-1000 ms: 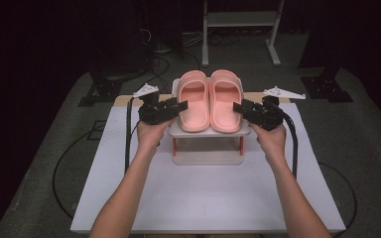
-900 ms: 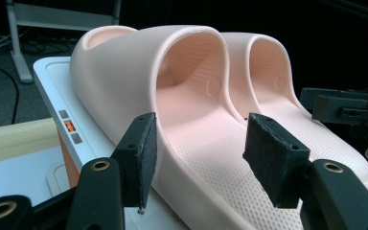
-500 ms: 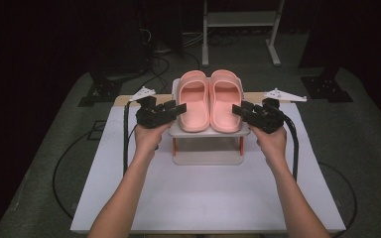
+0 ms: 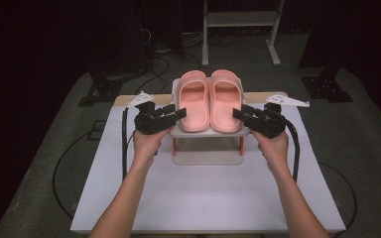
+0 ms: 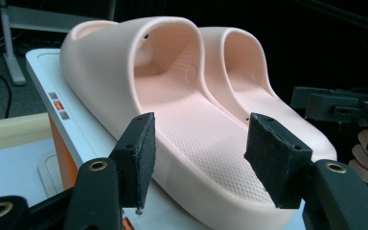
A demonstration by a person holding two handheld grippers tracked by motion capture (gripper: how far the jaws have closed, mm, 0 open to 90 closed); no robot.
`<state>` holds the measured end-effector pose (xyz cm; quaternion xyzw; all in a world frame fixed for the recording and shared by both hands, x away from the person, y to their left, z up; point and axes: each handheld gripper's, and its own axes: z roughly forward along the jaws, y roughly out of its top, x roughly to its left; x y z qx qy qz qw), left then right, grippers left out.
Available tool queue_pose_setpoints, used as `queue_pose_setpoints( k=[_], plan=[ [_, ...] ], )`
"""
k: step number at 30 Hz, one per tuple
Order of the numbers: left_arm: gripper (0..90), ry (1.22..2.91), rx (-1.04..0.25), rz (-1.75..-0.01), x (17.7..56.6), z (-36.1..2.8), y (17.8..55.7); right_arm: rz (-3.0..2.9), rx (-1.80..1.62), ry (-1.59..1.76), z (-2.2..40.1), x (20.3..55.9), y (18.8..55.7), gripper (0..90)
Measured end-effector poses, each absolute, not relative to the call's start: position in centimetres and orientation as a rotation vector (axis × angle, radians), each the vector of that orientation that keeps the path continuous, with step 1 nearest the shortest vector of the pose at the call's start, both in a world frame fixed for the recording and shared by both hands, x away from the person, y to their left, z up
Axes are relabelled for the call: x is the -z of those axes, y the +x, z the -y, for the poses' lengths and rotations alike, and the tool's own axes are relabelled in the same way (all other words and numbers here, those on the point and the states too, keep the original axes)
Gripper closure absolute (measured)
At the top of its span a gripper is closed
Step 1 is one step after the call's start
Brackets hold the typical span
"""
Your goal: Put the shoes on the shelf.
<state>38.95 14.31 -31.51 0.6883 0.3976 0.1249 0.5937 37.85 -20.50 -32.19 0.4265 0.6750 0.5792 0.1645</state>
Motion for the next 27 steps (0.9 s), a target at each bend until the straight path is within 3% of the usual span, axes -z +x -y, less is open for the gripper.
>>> queue_pose_setpoints(
  k=[27],
  plan=[
    [42.8,1.607,-0.273,-0.863,31.6,-13.9,36.0,-1.951,-1.679,1.120,19.6,32.2,35.4,53.8]
  ],
)
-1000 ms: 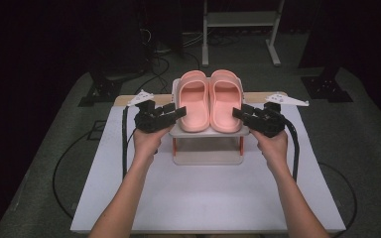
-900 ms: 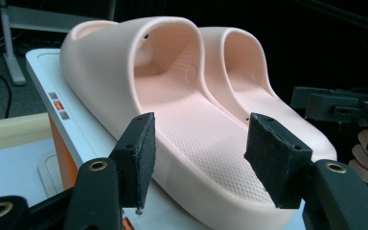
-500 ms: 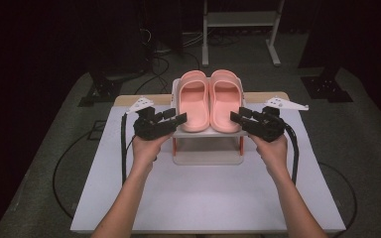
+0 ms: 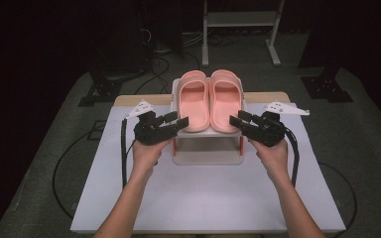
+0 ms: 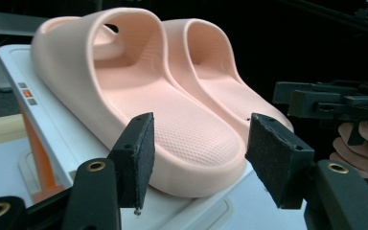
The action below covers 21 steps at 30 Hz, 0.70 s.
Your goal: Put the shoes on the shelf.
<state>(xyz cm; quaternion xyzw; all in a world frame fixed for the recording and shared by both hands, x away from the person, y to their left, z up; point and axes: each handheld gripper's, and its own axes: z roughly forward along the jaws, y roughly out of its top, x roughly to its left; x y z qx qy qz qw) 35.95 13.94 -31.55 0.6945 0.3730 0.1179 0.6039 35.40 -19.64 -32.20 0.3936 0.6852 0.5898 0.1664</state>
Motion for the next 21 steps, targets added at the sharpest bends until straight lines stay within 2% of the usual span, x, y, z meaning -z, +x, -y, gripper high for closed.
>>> queue_pose_setpoints(
  k=[21],
  plan=[
    [39.9,1.608,-0.268,-0.813,32.3,-14.2,33.8,-1.970,-1.723,1.096,20.1,33.2,33.4,52.8]
  ],
)
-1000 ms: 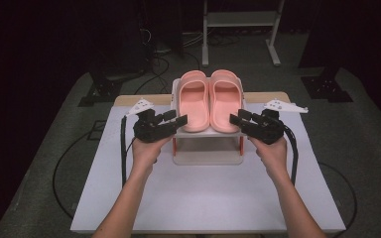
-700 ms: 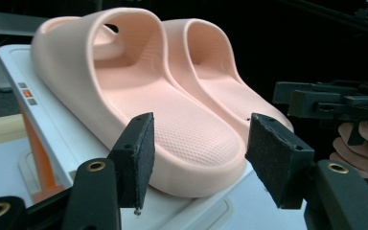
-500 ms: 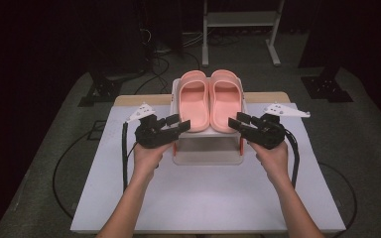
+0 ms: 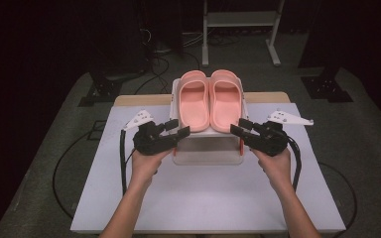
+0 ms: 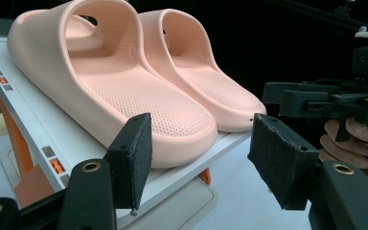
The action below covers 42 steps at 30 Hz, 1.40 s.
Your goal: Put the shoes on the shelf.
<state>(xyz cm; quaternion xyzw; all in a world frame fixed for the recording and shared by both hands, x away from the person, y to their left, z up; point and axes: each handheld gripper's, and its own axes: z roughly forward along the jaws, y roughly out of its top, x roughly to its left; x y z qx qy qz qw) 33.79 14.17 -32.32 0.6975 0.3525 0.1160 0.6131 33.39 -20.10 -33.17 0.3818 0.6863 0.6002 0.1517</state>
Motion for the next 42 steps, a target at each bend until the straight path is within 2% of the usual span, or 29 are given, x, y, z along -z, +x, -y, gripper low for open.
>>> queue_pose_setpoints(
  k=[15,19,32,42],
  plan=[
    [35.1,1.614,-0.268,-0.800,33.1,-14.3,32.9,-1.998,-1.741,1.099,20.8,34.2,32.9,46.7],
    [34.0,1.615,-0.270,-0.794,33.3,-14.2,32.5,-2.018,-1.744,1.096,20.9,34.6,32.7,41.6],
    [28.6,1.624,-0.257,-0.777,34.7,-14.5,31.8,-2.056,-1.757,1.090,21.1,35.8,32.2,34.9],
    [24.7,1.620,-0.248,-0.778,35.2,-15.0,31.2,-2.059,-1.768,1.079,21.3,36.5,31.8,33.2]
  ],
)
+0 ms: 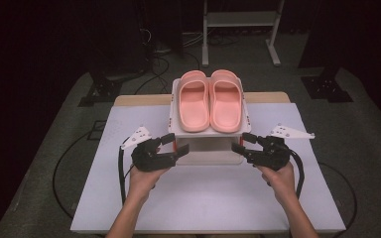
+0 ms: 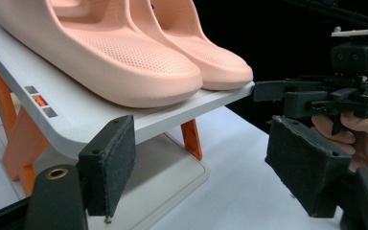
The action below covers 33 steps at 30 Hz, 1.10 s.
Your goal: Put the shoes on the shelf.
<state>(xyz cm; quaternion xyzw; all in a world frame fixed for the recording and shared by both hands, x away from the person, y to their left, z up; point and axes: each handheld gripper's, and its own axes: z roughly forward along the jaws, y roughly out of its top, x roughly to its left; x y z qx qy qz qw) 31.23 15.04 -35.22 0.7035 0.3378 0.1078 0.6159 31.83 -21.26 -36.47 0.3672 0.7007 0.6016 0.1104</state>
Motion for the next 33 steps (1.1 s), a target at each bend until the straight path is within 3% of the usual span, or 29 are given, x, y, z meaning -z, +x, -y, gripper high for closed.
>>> queue_pose_setpoints(
  k=[33],
  plan=[
    [11.9,1.636,-0.249,-0.787,37.6,-16.2,30.2,-2.080,-1.739,1.121,23.1,39.5,31.1,26.4]
  ],
)
